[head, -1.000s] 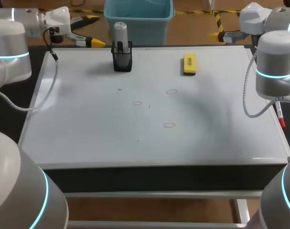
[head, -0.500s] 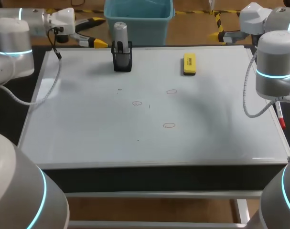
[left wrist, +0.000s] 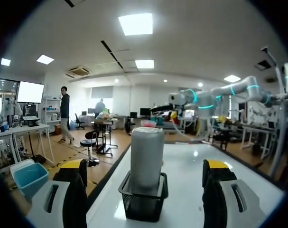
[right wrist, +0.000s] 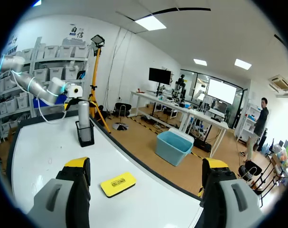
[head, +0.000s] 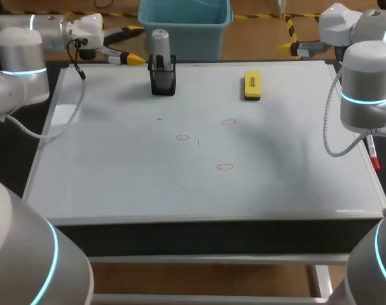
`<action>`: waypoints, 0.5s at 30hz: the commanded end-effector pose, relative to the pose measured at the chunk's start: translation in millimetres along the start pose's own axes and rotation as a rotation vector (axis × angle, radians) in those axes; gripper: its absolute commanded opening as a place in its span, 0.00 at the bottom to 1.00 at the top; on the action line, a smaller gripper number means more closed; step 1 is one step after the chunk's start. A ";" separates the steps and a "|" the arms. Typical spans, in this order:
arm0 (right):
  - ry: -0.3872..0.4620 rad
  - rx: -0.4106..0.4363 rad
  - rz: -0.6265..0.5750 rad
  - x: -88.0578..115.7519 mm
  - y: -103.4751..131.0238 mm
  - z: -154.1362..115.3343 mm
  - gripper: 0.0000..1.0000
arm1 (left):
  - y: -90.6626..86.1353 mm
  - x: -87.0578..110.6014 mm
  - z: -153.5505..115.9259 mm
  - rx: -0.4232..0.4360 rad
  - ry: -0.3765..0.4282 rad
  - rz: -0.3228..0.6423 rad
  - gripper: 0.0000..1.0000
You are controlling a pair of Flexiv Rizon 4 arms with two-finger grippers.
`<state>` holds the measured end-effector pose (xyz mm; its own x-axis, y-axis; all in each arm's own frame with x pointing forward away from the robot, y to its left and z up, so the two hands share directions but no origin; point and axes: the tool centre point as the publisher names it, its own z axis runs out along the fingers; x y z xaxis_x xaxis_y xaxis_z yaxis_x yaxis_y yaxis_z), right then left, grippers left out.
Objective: Pick up the inspection probe, press it on each red-marked spot on the whiteboard one by one, put down the probe, pick up the eraser, and wipe off all the red marks.
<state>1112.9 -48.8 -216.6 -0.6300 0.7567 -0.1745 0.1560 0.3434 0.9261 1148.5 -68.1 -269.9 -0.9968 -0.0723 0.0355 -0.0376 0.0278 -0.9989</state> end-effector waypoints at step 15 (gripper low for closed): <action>0.001 0.000 0.000 -0.6 -0.1 0.2 1.00 | 5.5 -7.0 36.6 0.050 0.113 0.006 1.00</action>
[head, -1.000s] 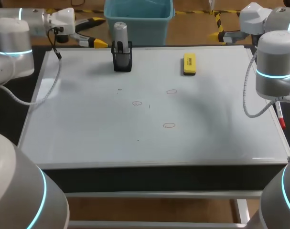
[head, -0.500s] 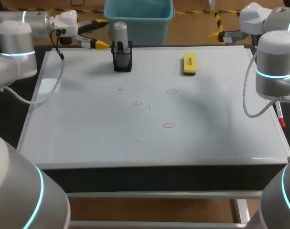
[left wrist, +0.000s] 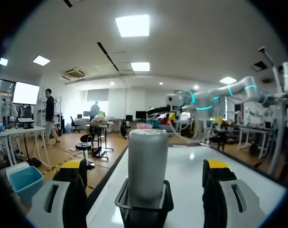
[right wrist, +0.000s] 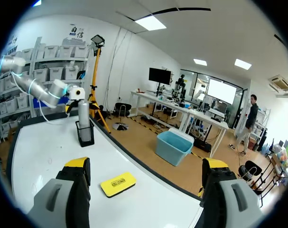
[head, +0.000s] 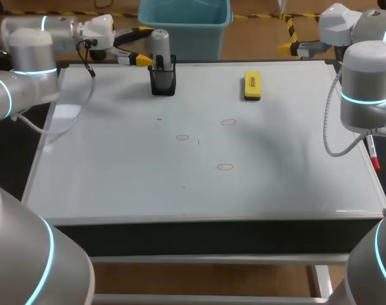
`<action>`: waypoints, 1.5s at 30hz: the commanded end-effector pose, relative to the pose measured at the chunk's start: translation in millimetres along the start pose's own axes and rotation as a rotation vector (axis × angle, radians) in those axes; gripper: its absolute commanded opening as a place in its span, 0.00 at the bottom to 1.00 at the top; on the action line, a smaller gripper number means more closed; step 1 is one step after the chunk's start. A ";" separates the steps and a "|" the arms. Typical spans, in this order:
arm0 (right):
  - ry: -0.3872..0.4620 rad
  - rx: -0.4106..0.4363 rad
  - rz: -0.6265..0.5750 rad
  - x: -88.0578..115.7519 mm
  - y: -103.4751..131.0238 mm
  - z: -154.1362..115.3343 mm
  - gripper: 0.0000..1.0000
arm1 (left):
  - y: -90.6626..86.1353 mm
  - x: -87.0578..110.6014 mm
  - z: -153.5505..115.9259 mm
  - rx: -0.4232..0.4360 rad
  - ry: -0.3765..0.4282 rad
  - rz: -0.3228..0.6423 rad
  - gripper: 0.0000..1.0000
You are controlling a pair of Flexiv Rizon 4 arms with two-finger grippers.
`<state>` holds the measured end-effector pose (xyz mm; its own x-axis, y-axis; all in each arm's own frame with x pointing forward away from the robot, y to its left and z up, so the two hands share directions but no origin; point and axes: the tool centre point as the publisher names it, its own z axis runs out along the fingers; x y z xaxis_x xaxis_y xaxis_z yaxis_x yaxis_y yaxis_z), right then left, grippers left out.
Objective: Pick up the inspection probe, press it on each red-marked spot on the whiteboard one by one, put down the probe, pick up the eraser, and wipe off all the red marks.
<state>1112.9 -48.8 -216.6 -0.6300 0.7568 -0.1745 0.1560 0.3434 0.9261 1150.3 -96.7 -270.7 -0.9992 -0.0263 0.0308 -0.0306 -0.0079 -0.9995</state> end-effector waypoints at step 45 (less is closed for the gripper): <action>0.001 0.000 0.000 -0.6 -0.1 0.2 1.00 | 10.0 -5.2 47.8 -0.009 0.015 -0.043 1.00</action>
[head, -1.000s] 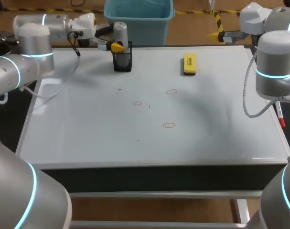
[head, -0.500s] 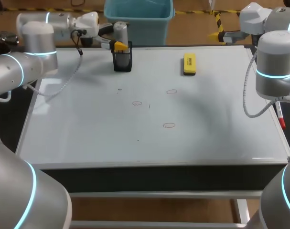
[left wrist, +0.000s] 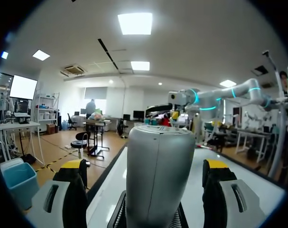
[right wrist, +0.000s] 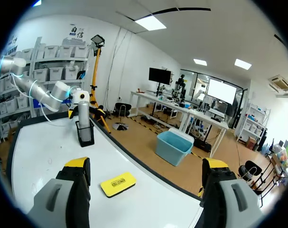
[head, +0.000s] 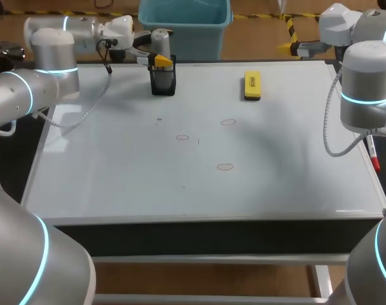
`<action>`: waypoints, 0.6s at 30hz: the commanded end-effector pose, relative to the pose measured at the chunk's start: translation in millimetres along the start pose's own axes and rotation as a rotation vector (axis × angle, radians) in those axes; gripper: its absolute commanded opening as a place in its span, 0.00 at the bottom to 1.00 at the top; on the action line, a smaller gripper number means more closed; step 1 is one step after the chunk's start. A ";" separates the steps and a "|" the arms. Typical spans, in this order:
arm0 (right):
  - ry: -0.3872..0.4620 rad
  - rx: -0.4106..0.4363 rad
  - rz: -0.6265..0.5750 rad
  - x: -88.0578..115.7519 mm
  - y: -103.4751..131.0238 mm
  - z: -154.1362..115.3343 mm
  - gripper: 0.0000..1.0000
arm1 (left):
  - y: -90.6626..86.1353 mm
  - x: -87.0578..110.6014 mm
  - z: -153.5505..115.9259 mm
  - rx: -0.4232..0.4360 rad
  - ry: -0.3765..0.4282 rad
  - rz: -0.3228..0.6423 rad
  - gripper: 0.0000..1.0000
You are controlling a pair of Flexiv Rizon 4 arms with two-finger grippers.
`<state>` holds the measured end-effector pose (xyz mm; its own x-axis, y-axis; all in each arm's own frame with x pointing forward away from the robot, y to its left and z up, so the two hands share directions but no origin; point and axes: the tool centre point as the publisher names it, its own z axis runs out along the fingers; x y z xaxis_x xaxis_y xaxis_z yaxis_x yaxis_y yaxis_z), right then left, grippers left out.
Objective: Pick up the inspection probe, press it on each red-marked spot on the whiteboard one by one, put down the probe, pick up the eraser, and wipe off all the red marks.
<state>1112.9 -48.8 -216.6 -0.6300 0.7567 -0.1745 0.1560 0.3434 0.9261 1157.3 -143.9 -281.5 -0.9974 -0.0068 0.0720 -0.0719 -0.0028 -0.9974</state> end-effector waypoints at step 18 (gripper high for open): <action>0.001 0.000 0.000 -0.6 -0.1 0.2 1.00 | -3.1 6.5 -4.9 -0.014 -0.002 0.005 0.00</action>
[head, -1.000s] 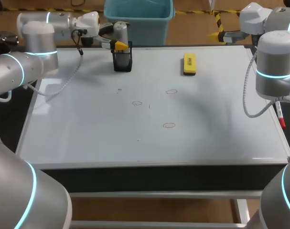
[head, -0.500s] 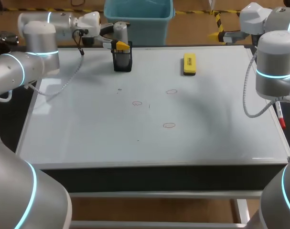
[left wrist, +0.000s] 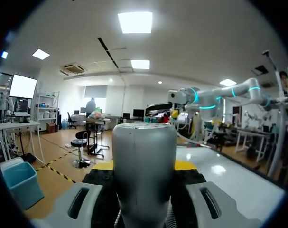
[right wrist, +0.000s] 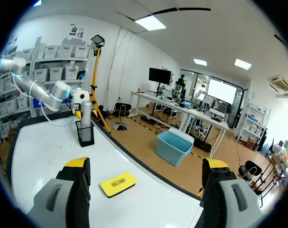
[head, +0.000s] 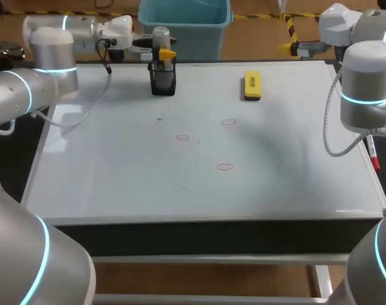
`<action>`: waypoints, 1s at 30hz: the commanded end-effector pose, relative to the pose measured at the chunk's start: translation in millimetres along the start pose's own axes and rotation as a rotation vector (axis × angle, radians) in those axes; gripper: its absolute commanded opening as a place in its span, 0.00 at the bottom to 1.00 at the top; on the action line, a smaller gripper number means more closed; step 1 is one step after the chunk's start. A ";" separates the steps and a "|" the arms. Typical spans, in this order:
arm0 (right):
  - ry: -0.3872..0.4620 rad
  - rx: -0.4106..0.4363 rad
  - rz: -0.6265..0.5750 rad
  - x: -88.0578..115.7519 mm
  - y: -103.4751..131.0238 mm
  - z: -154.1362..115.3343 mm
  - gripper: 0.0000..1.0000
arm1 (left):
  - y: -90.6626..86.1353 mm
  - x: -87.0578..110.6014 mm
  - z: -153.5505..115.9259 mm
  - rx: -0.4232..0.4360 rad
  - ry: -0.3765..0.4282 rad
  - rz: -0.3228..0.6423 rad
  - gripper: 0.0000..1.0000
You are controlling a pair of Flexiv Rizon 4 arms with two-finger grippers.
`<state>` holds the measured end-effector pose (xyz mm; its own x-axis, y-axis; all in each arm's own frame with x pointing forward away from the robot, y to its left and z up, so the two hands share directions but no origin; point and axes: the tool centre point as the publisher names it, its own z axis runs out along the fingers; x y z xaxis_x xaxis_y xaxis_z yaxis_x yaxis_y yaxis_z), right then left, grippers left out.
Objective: Pick up the inspection probe, press it on each red-marked spot on the whiteboard one by one, put down the probe, pick up the eraser, and wipe off all the red marks.
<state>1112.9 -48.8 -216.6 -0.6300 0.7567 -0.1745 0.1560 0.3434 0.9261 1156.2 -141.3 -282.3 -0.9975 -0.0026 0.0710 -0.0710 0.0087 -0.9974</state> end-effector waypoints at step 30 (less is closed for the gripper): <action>0.001 0.000 0.000 -0.6 -0.1 0.2 1.00 | -100.8 30.6 -10.8 0.007 -0.105 0.104 0.00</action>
<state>1112.9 -48.8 -216.5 -0.6300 0.7567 -0.1745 0.1560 0.3434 0.9261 1143.0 -133.2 -191.7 -0.9993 0.0159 -0.0330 0.0324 -0.0345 -0.9989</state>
